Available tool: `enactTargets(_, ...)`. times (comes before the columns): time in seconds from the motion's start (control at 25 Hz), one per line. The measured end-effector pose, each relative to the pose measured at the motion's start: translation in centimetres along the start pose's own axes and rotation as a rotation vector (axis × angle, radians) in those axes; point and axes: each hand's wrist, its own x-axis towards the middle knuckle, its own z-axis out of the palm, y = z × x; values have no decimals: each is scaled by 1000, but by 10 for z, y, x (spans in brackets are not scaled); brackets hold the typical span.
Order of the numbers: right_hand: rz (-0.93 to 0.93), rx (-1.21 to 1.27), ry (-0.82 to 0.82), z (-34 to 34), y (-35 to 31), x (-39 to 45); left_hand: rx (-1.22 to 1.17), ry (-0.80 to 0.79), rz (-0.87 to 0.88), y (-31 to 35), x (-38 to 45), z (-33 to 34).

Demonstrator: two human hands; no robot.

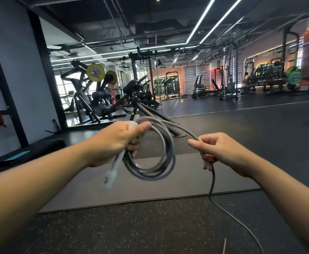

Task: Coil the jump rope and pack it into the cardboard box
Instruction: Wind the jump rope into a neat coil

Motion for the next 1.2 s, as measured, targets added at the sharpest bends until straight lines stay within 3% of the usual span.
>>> enactTargets(0.08,15,188,-5,7,12,2,-357,219,44,0,5,5)
enactTargets(0.2,20,489,-139,28,18,8,-795,489,63,6,17,24)
enactTargets(0.32,-53,544,-214,57,23,11,-1086,719,50,15,30,44)
enactTargets(0.48,-190,541,-42,90,7,16,-1155,864,-76,10,39,72)
enactTargets(0.64,-146,880,186,105,-21,23,-1095,806,-182,9,31,96)
enactTargets(0.88,-1,734,325,91,-30,29,-738,624,-329,-16,22,83)
enactTargets(0.96,26,534,311,77,-28,33,-486,717,-272,-20,12,71)
enactTargets(1.04,3,192,270,64,-28,32,-65,788,78,-6,-2,55)
enactTargets(1.08,-35,5,231,59,-28,31,190,733,317,9,-9,48)
enactTargets(1.16,-107,-291,121,55,-33,30,734,444,663,45,-15,39)
enactTargets(1.2,-139,-408,72,56,-36,30,1007,250,705,60,-12,36)
